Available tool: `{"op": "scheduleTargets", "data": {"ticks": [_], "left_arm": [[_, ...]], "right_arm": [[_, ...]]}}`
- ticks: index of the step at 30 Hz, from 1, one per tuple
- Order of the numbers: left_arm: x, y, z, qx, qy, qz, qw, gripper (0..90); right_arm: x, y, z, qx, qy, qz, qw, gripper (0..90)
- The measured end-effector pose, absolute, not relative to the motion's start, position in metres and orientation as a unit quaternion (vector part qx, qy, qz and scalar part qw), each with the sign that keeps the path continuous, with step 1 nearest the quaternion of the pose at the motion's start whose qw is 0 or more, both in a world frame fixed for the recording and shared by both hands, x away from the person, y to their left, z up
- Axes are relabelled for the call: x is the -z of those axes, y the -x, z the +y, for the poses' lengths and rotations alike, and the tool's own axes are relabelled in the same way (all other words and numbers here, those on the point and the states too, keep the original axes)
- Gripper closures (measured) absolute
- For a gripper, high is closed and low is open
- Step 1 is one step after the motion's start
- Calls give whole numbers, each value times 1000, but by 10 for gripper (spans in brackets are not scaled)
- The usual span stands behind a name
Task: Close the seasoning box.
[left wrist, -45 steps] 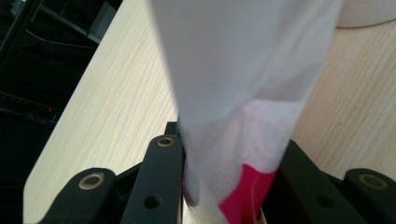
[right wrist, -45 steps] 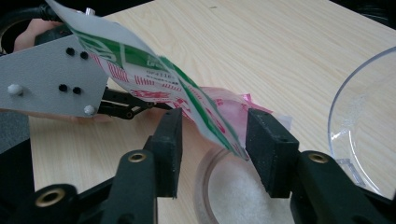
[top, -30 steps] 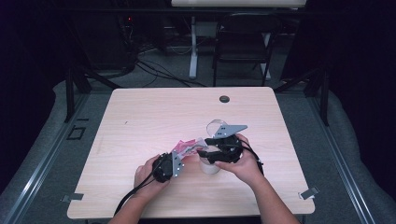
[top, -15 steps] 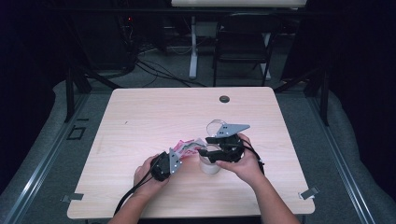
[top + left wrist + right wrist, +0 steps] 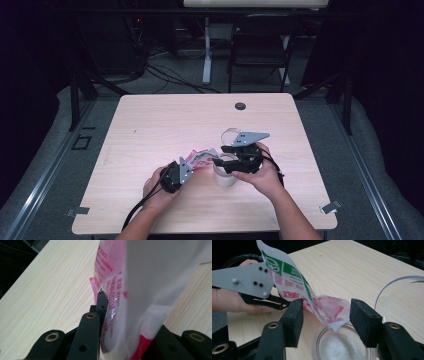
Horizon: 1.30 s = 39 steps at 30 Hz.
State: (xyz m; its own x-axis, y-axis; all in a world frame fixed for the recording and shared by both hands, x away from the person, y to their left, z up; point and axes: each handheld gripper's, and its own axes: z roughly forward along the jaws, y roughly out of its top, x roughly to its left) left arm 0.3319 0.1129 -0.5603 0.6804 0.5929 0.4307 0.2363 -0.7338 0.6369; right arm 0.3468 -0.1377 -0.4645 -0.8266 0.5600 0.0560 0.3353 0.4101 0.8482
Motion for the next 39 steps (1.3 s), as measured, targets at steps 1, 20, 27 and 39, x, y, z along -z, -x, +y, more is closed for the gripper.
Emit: {"op": "scheduleTargets", "data": {"ticks": [1, 20, 27, 39], "left_arm": [[560, -332, 114, -318, -874, 239, 278, 789], [558, -346, 137, -238, -848, 316, 352, 796], [559, -352, 146, -214, -833, 344, 376, 799], [561, -354, 152, -194, -824, 360, 392, 799]], "right_arm": [[464, -347, -138, -473, -270, 830, 119, 447], [458, -346, -144, -480, -269, 825, 129, 447], [458, -347, -146, -480, -271, 824, 130, 447], [458, -348, -146, -483, -274, 821, 129, 445]]}}
